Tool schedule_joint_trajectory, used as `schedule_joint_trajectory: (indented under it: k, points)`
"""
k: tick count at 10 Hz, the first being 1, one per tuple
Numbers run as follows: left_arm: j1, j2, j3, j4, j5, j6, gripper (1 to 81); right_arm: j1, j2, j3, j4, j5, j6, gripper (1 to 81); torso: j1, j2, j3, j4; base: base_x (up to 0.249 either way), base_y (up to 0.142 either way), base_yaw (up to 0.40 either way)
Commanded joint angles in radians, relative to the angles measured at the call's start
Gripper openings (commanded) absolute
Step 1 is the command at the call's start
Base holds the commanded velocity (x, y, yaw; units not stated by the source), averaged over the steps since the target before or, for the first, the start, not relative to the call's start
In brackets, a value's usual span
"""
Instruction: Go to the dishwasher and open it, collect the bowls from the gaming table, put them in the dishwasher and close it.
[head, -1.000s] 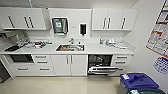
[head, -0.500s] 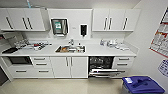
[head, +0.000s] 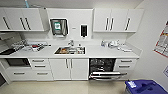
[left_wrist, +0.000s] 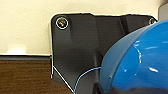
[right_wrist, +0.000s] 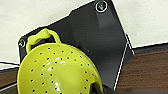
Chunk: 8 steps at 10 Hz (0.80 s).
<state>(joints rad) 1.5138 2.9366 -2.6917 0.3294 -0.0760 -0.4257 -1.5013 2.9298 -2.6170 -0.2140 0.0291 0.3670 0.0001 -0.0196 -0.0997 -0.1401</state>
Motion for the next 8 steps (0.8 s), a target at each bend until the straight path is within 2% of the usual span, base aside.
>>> schedule_joint_trajectory:
  k: [1,8]
  points:
    - [-0.034,-0.008,-0.002,-0.001,0.047,-0.001,1.0,0.042,-0.005,0.003,-0.007,-0.051,0.000,1.0,0.000,0.000,0.000,0.000,0.145,0.000,0.000]
    - [-0.033,-0.011,-0.002,0.002,0.047,-0.001,1.0,0.042,-0.001,0.000,-0.005,-0.049,0.000,1.0,0.000,0.000,0.000,0.000,0.144,0.000,0.000]
